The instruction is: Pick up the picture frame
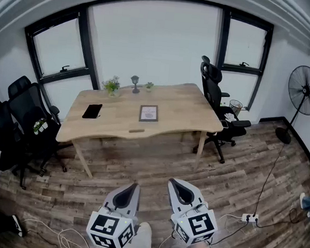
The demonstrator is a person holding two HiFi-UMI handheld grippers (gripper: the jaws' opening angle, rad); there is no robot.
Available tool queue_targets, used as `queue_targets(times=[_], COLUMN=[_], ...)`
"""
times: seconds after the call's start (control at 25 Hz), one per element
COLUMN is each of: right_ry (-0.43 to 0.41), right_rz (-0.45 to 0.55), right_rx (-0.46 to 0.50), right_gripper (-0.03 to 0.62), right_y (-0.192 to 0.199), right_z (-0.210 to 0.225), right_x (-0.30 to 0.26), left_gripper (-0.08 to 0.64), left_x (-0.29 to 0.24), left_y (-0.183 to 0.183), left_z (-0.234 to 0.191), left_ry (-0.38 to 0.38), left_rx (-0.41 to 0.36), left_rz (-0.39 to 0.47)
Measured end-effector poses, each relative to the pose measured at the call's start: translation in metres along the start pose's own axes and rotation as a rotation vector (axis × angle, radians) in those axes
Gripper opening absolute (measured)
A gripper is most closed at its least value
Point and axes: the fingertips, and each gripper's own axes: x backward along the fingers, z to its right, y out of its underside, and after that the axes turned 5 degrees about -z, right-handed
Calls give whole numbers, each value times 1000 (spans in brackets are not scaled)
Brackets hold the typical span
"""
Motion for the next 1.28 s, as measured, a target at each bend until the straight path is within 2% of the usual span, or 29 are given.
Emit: queue_targets(times=[0.28, 0.48, 1.28], right_ry=[8, 19, 31], right_rz=[15, -5, -25], right_rx=[-12, 19, -7], right_gripper=[0, 0, 0], right_y=[-1, 4, 3], right_z=[11, 16, 50], right_x=[-23, -49, -151], left_gripper=[5, 5, 5], left_x=[-26, -45, -117], left_y=[-4, -10, -36], left_z=[-13, -32, -101], left_ry=[19, 33, 67], left_rx=[-1, 6, 24], left_rz=[-1, 0, -6])
